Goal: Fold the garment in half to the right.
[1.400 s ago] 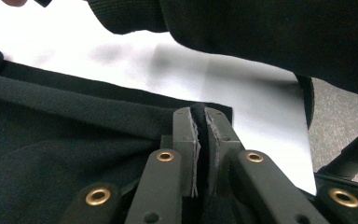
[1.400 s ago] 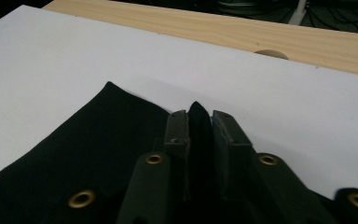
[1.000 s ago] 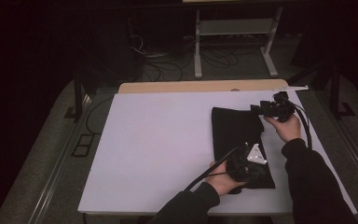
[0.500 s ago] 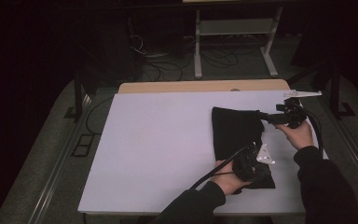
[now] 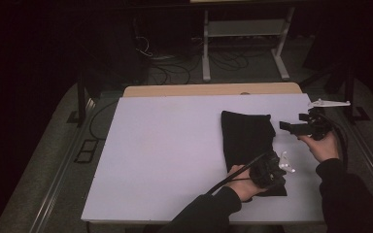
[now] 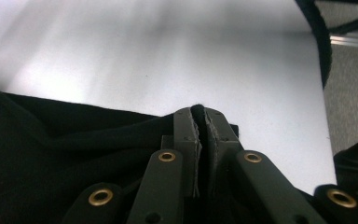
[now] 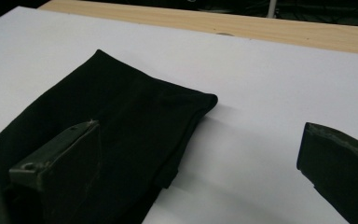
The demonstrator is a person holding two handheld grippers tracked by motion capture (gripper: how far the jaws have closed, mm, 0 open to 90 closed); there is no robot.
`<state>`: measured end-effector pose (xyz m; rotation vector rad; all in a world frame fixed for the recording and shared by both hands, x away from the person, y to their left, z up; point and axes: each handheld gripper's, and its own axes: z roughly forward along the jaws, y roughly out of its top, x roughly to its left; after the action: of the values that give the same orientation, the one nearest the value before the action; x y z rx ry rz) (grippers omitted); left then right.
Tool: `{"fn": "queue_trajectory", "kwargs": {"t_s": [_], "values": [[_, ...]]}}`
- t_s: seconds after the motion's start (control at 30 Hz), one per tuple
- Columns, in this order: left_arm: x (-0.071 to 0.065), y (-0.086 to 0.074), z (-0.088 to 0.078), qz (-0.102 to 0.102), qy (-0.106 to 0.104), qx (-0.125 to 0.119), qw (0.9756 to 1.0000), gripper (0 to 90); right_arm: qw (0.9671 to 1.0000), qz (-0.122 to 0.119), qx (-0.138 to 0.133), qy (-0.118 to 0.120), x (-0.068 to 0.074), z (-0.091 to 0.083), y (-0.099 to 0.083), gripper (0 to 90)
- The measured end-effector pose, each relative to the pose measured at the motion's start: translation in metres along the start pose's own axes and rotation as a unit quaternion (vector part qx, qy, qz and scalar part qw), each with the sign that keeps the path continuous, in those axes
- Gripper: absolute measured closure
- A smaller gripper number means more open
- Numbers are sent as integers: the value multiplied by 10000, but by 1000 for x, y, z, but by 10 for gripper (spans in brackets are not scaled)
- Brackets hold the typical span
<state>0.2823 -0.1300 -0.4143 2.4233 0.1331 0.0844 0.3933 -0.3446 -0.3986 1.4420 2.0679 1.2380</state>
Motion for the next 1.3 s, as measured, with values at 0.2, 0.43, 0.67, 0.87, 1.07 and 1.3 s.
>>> {"fn": "queue_trajectory", "kwargs": {"t_s": [0.2, 0.43, 0.67, 0.87, 1.07, 1.3], "values": [[1, 3, 11, 134, -56, 353, 9993, 835, 9998, 121, -130, -42, -5, -11, -5, 0], [6, 9, 15, 330, -210, 636, 9972, 823, 9995, 258, -163, -28, -9, -15, -10, 0], [14, 9, -1, 81, -250, 358, 9990, 635, 9997, 197, -116, -60, -7, -18, -14, 0], [22, 4, -16, -119, -276, 107, 9995, 459, 9998, 154, -80, -111, -5, -23, -20, 0], [30, -3, -30, -355, -289, -162, 9988, 246, 9998, 141, -83, -128, -4, -26, -24, 0], [44, -14, -47, -593, -175, -416, 9972, 85, 9998, 108, -102, -122, -1, -30, -26, 0]]}}
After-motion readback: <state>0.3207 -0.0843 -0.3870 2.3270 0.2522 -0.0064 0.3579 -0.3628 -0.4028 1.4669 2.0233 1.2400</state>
